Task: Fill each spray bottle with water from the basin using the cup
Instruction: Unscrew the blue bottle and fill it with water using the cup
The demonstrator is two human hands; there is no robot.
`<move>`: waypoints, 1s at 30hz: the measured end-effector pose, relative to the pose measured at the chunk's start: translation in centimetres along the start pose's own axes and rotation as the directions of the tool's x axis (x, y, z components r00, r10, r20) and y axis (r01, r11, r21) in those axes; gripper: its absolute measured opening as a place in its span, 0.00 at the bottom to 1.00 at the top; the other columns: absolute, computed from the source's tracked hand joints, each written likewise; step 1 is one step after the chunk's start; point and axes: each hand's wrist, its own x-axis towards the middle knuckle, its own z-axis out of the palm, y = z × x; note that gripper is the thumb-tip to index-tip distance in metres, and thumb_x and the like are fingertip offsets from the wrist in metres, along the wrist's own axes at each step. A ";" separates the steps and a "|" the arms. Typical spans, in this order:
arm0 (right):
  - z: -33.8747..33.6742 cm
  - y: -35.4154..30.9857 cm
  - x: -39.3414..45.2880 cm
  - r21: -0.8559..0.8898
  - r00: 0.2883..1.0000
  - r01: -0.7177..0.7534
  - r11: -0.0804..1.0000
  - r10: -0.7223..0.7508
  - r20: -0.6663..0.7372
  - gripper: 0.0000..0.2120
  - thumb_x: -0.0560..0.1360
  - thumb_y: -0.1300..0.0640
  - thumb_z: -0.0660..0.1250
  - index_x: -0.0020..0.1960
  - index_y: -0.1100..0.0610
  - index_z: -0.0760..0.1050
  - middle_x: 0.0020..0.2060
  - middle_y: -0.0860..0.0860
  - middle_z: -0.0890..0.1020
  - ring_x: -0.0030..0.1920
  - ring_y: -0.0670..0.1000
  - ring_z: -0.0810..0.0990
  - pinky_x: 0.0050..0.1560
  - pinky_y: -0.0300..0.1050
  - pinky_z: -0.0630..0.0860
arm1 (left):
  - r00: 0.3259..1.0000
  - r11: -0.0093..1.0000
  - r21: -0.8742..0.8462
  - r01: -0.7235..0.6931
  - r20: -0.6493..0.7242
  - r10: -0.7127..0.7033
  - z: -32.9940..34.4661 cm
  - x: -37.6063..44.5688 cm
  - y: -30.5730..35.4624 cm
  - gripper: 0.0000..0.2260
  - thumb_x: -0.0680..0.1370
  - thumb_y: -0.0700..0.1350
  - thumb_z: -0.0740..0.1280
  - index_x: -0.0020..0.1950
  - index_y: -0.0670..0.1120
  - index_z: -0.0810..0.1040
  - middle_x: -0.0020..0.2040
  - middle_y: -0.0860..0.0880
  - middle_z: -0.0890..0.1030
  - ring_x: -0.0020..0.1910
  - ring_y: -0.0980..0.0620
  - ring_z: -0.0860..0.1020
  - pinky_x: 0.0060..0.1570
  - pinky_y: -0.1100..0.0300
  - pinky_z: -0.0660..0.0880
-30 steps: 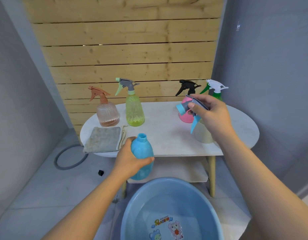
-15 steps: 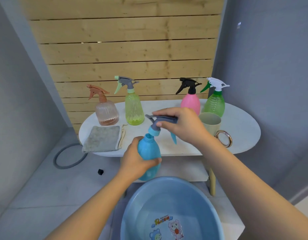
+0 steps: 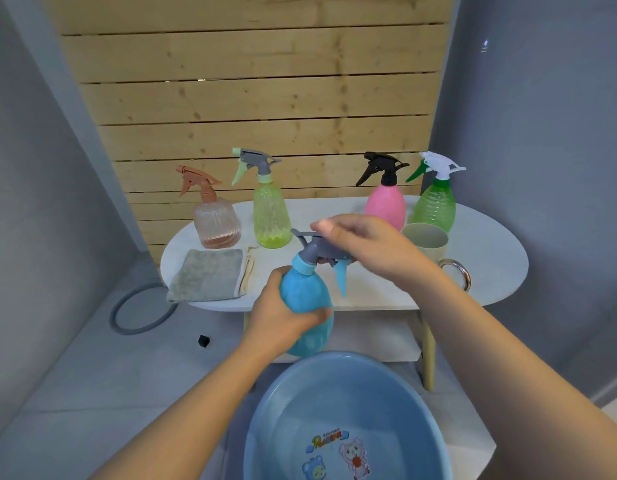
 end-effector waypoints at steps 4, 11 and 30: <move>-1.2 0.2 -0.2 0.148 0.994 -0.055 0.988 0.039 0.107 0.21 0.78 0.43 0.55 0.54 0.54 0.81 0.48 0.59 0.83 0.50 0.54 0.82 0.53 0.51 0.78 | 1.000 1.000 -0.013 -0.023 0.010 0.023 -0.2 -0.2 0.4 0.29 0.64 0.46 0.79 0.58 0.55 0.68 0.49 0.60 0.76 0.48 0.61 0.76 0.48 0.59 0.75; -0.8 0.5 0.0 -0.039 0.998 0.054 0.998 -0.054 -0.010 0.12 0.71 0.64 0.72 0.52 0.54 0.75 0.42 0.53 0.82 0.41 0.51 0.83 0.46 0.45 0.79 | 1.000 1.000 0.005 -0.028 0.000 0.028 0.1 -0.4 0.6 0.30 0.61 0.49 0.79 0.57 0.57 0.67 0.48 0.59 0.77 0.48 0.58 0.77 0.47 0.57 0.75; 0.0 -2.0 0.1 -0.570 0.961 0.251 0.782 -0.274 0.048 0.16 0.75 0.62 0.66 0.61 0.50 0.78 0.56 0.44 0.81 0.48 0.43 0.75 0.50 0.32 0.67 | 0.996 0.998 0.034 -0.047 0.078 0.045 0.2 -0.2 1.3 0.29 0.65 0.49 0.78 0.59 0.56 0.65 0.51 0.59 0.75 0.48 0.62 0.75 0.43 0.63 0.73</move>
